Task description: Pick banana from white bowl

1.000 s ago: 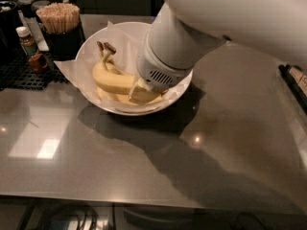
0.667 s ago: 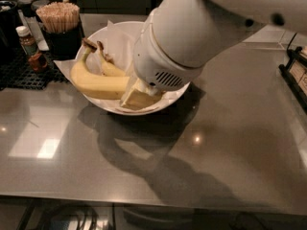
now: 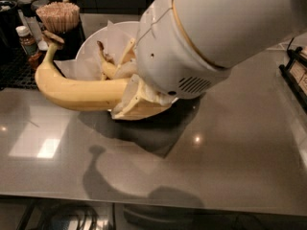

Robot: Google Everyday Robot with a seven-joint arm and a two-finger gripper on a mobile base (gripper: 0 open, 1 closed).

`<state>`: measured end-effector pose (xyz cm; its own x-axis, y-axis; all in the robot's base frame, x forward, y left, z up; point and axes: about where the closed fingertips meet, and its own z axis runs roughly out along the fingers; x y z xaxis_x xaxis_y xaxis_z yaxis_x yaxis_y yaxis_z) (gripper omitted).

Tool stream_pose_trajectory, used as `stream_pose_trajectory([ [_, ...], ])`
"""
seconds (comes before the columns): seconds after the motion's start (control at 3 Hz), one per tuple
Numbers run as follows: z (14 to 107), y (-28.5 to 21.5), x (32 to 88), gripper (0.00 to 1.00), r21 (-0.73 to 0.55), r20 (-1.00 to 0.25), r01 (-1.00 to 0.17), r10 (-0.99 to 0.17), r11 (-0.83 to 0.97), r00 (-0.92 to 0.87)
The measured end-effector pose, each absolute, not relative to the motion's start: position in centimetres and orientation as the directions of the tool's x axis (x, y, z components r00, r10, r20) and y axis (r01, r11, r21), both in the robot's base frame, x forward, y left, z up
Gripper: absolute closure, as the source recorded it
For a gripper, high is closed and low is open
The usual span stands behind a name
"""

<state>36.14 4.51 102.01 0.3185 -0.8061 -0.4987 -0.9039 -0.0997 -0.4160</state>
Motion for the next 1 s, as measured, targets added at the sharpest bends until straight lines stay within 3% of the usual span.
stream_pose_trajectory([
  [0.67,103.3,2.6,36.7,1.0,-0.42,-0.515,-0.898,-0.78,-0.131,0.355],
  [1.0,105.0,-1.7,40.1,1.0,-0.387,-0.578,-0.905,-0.718,-0.177,0.388],
])
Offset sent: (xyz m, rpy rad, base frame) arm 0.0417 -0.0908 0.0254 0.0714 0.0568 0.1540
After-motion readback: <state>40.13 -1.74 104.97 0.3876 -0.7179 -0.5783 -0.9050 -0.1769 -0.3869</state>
